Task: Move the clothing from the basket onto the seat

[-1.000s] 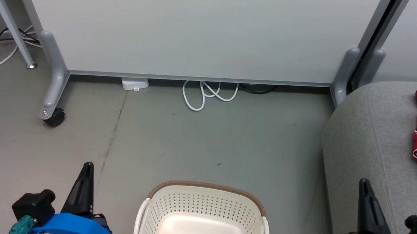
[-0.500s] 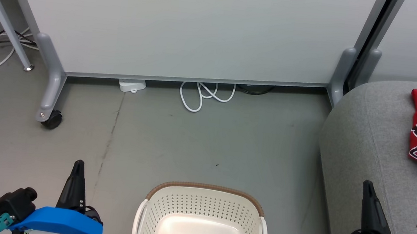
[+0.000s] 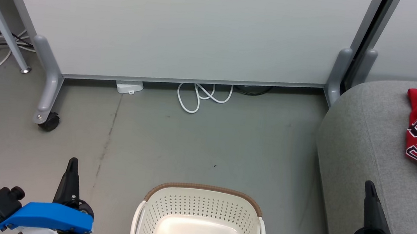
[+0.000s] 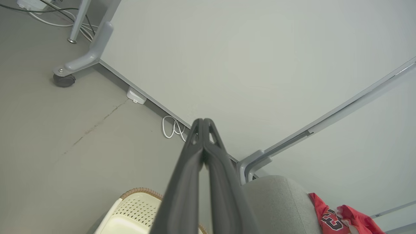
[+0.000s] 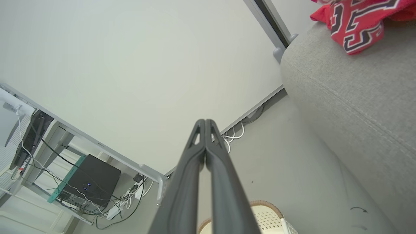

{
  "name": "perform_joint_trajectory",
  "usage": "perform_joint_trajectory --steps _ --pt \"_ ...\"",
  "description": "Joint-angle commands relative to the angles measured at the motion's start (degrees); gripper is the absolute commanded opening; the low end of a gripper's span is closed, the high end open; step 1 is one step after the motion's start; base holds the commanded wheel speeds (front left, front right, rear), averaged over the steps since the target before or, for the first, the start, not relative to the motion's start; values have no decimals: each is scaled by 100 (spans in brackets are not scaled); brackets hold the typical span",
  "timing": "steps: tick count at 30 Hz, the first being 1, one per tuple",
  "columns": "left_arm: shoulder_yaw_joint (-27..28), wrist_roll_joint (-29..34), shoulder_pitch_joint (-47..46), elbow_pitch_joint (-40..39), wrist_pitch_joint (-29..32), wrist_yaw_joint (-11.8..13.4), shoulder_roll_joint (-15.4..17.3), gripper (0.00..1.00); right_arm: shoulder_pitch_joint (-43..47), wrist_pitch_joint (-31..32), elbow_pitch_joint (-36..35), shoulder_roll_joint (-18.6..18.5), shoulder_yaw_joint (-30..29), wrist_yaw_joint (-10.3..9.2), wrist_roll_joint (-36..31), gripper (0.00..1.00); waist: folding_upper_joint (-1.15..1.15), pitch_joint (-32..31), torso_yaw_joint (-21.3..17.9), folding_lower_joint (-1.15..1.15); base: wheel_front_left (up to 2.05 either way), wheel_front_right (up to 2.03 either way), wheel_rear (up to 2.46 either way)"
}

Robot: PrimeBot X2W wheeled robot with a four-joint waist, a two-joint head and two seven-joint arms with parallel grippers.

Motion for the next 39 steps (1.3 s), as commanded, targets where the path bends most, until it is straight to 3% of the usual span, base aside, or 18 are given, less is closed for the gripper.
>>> perform_joint_trajectory --steps 1,39 --pt "44 -185 -173 -97 41 -23 6 0 -150 42 -69 -29 -18 2 200 0 0 -3 -5 0 0 0 0" --pt "329 -2493 -274 -204 645 -72 0 0 -240 650 -33 -41 -74 3 2619 0 0 -76 -141 0 0 0 0"
